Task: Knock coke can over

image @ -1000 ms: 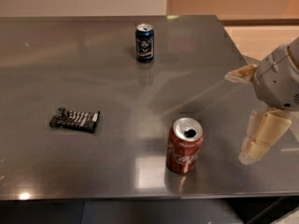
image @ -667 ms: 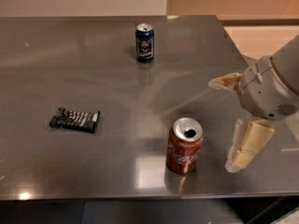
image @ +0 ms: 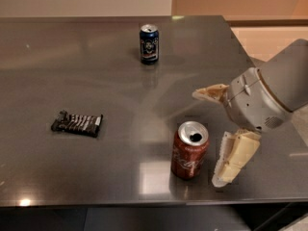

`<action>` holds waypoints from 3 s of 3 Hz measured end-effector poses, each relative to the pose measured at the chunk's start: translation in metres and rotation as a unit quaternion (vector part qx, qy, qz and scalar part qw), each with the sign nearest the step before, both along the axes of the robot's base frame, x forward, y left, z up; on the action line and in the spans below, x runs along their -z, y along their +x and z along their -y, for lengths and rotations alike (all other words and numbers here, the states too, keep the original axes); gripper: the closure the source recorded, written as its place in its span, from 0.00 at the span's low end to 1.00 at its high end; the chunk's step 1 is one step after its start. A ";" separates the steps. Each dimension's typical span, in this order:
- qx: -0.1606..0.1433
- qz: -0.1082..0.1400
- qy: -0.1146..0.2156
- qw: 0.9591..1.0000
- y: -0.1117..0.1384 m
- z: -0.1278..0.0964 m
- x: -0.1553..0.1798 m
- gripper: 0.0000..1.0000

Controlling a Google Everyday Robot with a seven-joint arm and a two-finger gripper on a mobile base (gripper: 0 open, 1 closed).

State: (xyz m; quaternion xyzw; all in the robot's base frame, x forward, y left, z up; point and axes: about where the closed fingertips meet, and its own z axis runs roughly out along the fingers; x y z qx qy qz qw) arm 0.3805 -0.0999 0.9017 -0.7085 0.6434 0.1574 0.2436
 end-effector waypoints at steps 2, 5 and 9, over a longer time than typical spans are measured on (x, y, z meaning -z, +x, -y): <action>-0.025 -0.013 0.029 0.999 -0.011 -0.017 0.010 0.18; 0.004 0.007 -0.010 1.000 0.006 -0.018 -0.026 0.88; 0.047 0.017 -0.247 0.968 0.094 0.021 -0.048 1.00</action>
Offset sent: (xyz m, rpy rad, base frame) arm -0.0168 0.0238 -0.0187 0.0897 0.0468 0.0808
